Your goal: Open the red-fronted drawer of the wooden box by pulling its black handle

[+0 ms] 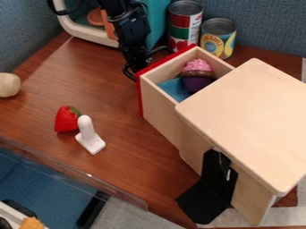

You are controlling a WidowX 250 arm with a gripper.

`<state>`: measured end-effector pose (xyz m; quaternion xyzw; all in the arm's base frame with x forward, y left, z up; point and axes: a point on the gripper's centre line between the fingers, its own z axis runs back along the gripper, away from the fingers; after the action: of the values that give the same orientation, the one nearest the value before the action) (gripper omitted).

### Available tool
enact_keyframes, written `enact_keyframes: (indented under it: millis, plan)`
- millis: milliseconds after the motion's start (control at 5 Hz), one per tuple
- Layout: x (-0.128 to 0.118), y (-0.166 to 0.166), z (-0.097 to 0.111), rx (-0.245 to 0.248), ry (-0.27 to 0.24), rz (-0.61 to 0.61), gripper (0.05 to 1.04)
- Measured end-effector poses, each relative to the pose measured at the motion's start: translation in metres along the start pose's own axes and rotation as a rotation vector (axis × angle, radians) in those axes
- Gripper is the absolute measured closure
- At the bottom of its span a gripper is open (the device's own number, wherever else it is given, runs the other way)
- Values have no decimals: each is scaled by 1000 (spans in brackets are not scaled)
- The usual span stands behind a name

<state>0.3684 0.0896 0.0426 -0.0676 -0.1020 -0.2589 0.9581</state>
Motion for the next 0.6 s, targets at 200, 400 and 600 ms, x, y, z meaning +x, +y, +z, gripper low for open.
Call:
enact_keyframes:
  millis: [200,400,600]
  plan:
    - [-2,2,-1,6,15,-15,868]
    - [-10,5,-2,25,55,-96,603]
    - [-13,1,-1,19,59,-102,285]
